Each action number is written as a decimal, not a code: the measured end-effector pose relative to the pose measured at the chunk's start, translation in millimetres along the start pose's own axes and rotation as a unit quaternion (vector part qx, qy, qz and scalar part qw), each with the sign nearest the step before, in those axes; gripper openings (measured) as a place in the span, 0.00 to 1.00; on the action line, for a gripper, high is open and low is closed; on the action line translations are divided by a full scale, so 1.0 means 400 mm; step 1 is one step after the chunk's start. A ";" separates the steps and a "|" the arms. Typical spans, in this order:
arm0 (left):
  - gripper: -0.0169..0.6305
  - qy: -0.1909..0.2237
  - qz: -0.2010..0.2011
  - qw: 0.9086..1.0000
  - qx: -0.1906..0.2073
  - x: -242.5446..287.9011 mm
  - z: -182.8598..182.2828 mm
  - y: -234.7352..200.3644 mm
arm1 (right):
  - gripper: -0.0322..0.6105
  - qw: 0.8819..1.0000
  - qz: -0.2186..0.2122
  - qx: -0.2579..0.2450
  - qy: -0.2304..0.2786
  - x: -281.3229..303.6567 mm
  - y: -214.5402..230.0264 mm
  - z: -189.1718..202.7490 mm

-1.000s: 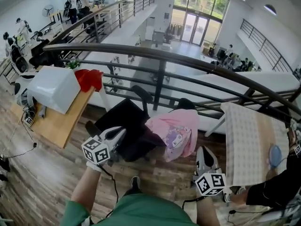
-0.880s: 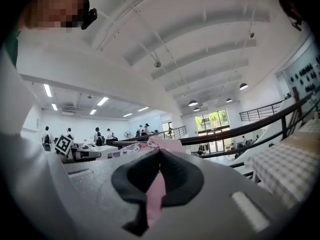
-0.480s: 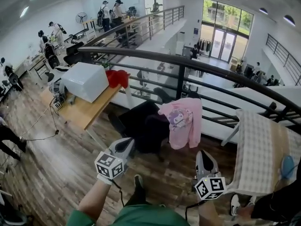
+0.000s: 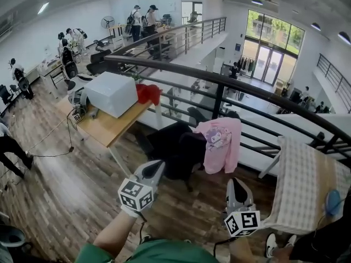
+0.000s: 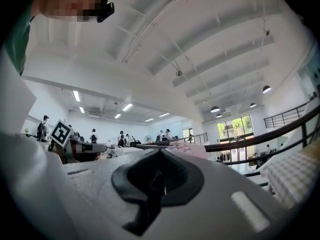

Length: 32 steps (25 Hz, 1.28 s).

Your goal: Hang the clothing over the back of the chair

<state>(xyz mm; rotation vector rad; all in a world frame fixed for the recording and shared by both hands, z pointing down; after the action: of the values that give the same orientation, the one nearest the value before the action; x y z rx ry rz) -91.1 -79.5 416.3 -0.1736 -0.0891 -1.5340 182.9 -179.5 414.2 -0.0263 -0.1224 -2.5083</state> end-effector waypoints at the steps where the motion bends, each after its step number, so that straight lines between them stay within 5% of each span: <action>1: 0.04 0.003 0.001 1.000 -0.003 -0.009 0.003 -0.003 | 0.05 1.000 -0.001 -0.003 0.002 0.000 -0.019 0.002; 15: 0.05 0.027 -0.044 0.999 -0.007 -0.281 0.039 -0.285 | 0.05 0.999 -0.018 -0.043 -0.003 0.141 -0.384 -0.001; 26: 0.04 0.018 -0.035 0.999 -0.027 -0.464 0.106 -0.520 | 0.05 0.998 -0.018 -0.065 -0.019 0.230 -0.687 0.028; 32: 0.05 0.011 -0.025 0.999 -0.023 -0.507 0.125 -0.562 | 0.05 0.998 -0.015 -0.062 -0.025 0.241 -0.757 0.056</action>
<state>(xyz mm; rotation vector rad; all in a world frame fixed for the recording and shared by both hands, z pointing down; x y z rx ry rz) -320.4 122.6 444.4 -0.1930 -0.0402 -1.5884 -73.8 9.3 416.4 -0.1401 0.0123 -2.5421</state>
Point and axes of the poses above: the fingertips, and each gripper's own axes: x forward along the fingers, y to its right, z out of its underside, the point moved 4 cm from there along -x, backward along the fingers, and after that the axes turned 7 degrees about -y, right-handed, at the moved point
